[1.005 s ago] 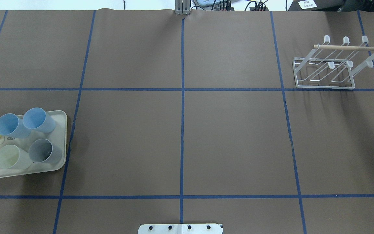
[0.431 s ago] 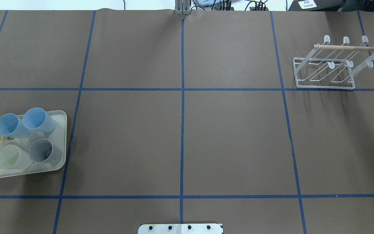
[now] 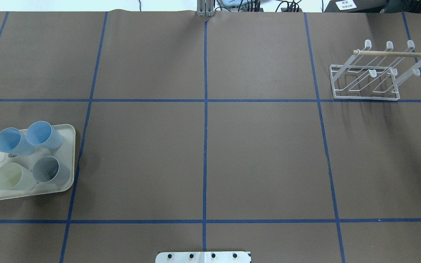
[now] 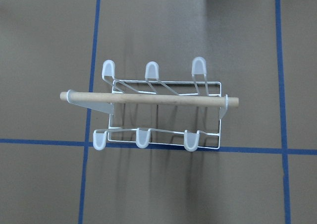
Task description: Transfer IKEA cup to right arm and place on rack
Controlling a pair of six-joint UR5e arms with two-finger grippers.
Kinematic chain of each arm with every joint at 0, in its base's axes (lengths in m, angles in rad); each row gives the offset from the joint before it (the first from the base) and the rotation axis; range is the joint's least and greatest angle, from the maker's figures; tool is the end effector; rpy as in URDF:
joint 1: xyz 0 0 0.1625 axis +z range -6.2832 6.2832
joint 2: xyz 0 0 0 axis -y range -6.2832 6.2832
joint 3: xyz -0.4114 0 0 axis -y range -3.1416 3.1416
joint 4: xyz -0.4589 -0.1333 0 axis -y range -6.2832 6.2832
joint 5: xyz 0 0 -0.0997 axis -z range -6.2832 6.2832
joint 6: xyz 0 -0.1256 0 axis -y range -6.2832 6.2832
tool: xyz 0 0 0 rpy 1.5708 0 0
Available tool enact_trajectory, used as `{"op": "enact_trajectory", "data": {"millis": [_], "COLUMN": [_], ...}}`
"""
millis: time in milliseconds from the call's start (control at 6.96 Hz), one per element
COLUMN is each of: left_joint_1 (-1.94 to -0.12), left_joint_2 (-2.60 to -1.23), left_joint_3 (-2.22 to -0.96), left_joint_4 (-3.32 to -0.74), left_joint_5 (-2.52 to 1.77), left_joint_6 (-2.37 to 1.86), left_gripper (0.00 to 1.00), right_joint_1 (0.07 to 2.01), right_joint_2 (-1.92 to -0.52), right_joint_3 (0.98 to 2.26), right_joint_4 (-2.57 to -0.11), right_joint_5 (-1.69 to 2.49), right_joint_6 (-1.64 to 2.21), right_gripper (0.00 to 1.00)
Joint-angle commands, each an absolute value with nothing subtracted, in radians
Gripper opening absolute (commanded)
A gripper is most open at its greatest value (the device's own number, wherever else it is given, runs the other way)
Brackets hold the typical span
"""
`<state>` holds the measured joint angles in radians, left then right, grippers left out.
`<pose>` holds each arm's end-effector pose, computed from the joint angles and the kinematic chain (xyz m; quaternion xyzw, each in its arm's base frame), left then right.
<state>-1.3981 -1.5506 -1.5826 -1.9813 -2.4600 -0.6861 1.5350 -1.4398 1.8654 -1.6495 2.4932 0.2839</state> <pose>0.0633 -0.5709 0.6115 -0.0115 0.4582 -0.1415 0.8774 0.0120 -0.5921 0.4183 0.0828 -0.4574 0.0329 0.8848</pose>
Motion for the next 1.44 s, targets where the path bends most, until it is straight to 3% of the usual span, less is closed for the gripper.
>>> {"op": "enact_trajectory", "data": {"millis": [0,287,862,1293], "left_joint_1": [-1.436,-1.428,-1.202,-0.969], "left_joint_2": [-1.726,-1.793,-1.836,-1.870], "left_joint_3": [-1.540,-1.532,-1.561,-1.771], "left_joint_4": [-1.838,-1.914,-2.492,-2.600], "left_joint_5": [-2.352,-2.355,-2.298,-1.976], "left_joint_6": [-0.774,-1.030,-1.857,-2.289], "left_gripper": [0.00,0.00,0.00,0.00], "right_joint_1": [1.429,1.324,1.075,0.864], "right_joint_2": [-1.337,-1.226,-1.221,-1.216], "right_joint_3": [1.850,1.824,1.747,1.755], "right_joint_4": [-1.648,-1.582,-0.871,-0.487], "right_joint_5": [2.484,2.470,2.201,1.928], "right_joint_6": [0.394,0.596,1.380,1.835], "right_gripper": [1.00,1.00,0.99,1.00]}}
